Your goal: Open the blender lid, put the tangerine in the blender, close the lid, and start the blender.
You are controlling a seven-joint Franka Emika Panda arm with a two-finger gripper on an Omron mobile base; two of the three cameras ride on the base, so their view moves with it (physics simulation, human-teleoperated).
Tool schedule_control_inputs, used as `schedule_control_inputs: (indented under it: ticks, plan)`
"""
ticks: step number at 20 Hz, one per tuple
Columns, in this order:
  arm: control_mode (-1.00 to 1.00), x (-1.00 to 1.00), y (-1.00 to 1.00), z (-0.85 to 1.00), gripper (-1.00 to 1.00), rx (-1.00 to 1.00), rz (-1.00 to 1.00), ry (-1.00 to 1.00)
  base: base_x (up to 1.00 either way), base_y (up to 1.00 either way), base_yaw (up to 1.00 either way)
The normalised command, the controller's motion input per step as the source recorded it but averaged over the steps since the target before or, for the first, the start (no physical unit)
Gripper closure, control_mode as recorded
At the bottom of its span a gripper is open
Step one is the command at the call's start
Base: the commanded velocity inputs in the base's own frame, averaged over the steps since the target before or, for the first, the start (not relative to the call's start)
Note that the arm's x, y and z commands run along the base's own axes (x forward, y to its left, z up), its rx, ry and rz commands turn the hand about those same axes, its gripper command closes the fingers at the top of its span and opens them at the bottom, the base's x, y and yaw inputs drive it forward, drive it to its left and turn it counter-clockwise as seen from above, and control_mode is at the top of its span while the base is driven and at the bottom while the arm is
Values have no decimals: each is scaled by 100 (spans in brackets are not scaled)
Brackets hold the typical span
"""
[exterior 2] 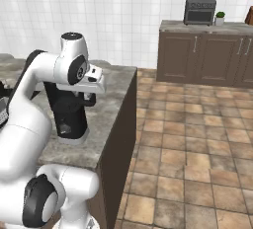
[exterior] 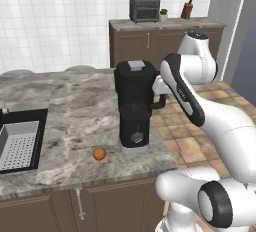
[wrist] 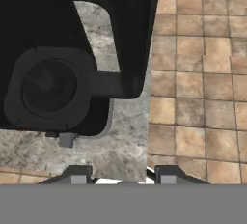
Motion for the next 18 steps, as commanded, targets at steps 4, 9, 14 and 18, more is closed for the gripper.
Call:
schedule_control_inputs:
  ticks: [4, 9, 14, 18]
  plan:
    - [-100, -42, 12, 29, -100, 0, -4, -31, 0, 0, 0]
    - [-100, -67, 10, 100, -100, 2, -15, -50, 0, 0, 0]
    - [-100, -29, 56, 82, -100, 1, -9, -21, 0, 0, 0]
    - [-100, 17, 74, 36, -100, 0, 0, 1, 0, 0, 0]
